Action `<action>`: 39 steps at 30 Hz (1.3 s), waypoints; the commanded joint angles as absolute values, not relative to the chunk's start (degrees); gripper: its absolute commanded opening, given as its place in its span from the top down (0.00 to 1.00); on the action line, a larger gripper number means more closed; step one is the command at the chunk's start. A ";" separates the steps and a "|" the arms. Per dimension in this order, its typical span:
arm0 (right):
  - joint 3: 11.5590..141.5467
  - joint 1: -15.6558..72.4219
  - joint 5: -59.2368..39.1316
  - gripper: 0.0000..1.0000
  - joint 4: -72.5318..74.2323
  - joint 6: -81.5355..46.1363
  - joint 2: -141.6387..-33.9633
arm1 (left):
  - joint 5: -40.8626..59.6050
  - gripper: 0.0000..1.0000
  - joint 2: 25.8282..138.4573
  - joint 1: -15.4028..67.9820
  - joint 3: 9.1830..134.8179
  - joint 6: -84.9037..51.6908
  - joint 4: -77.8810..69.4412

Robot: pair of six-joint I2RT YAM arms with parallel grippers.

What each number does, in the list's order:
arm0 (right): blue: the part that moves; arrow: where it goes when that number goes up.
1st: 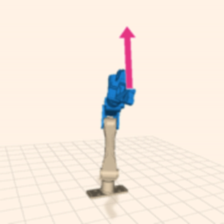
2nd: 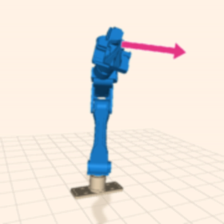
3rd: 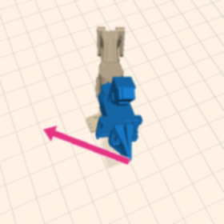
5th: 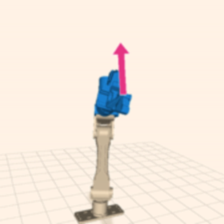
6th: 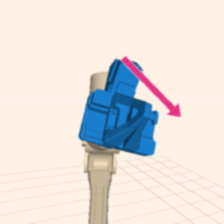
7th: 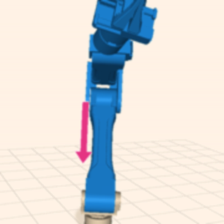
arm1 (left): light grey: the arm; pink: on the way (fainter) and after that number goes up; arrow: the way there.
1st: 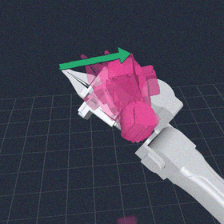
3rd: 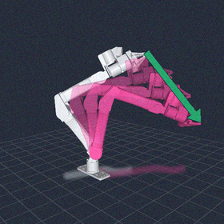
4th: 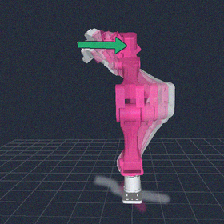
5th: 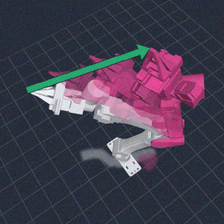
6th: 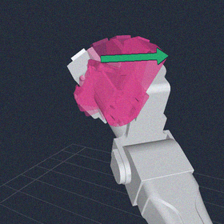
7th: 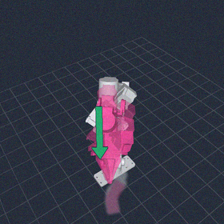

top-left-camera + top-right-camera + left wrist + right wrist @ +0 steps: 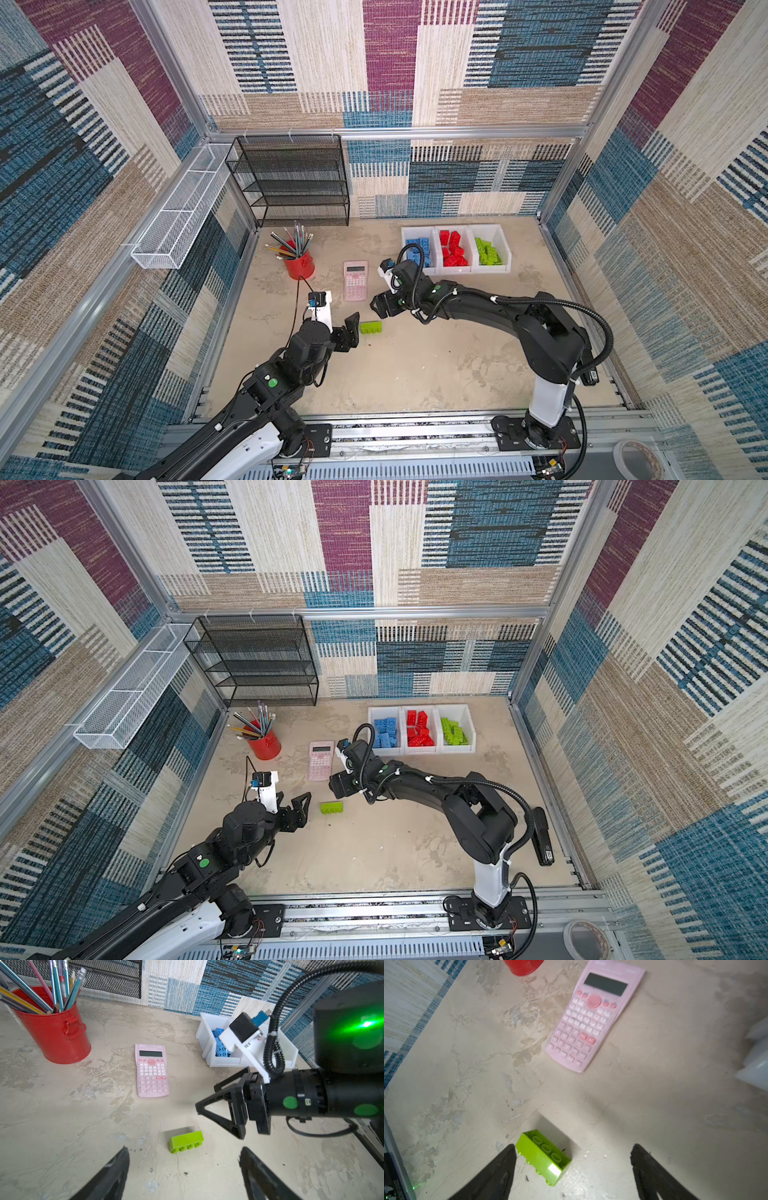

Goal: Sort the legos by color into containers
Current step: 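Move the right gripper to the last green 2x4 brick on the table, then lower the right gripper onto the green 2x4 brick and grasp it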

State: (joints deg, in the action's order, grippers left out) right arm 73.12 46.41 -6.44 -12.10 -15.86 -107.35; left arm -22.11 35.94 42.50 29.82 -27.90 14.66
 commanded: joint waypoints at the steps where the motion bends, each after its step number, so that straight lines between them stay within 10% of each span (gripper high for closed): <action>1: 73.15 47.02 -5.82 0.11 -12.36 -16.43 -108.69 | -23.64 0.16 35.82 42.44 29.31 -28.47 15.30; 17: 75.71 48.55 -15.74 0.09 -13.06 -6.04 -115.38 | -24.56 0.16 34.46 42.45 28.66 -28.29 15.25; 39: 76.55 51.50 -7.92 0.50 -16.41 -3.95 -117.79 | -24.41 0.16 36.26 42.43 29.01 -27.88 14.45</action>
State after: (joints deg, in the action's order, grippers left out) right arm 76.27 51.42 -10.70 -14.46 -3.84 -117.43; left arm -23.77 36.32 42.50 28.95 -27.88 14.87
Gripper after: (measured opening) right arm 0.510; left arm 0.840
